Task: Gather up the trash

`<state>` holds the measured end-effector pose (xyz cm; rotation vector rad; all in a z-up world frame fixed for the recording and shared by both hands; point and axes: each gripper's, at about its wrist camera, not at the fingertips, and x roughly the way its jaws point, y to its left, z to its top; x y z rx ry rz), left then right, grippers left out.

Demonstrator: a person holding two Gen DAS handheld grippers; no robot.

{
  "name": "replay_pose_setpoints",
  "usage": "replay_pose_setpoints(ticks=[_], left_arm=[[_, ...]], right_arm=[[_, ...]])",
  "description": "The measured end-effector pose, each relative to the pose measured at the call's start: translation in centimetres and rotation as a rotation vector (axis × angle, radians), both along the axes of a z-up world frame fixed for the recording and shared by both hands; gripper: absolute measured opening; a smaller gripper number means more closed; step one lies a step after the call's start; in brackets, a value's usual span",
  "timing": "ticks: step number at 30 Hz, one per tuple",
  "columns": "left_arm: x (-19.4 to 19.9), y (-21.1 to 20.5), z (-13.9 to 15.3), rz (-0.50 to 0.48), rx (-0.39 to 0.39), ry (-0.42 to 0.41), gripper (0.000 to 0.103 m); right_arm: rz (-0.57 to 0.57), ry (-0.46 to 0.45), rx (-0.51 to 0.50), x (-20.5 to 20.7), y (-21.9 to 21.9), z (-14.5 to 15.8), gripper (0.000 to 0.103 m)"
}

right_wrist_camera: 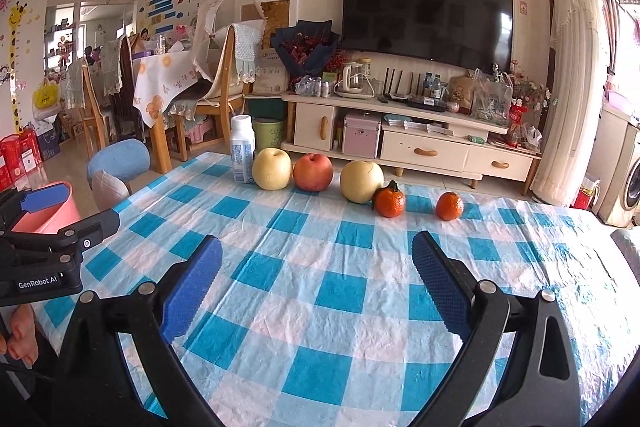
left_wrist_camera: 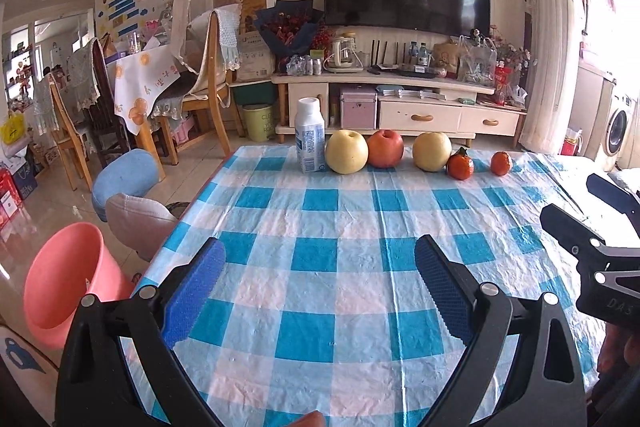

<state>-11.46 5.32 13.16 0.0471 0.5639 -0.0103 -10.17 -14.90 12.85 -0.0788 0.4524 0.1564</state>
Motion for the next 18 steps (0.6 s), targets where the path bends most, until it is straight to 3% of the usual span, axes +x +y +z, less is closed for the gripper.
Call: replay_pose_setpoints(ticks=[18], left_arm=[[-2.6, -3.5, 3.9, -0.01, 0.025, -0.092, 0.096]], right_arm=[[-0.051, -0.055, 0.039, -1.6, -3.2, 0.9, 0.098]])
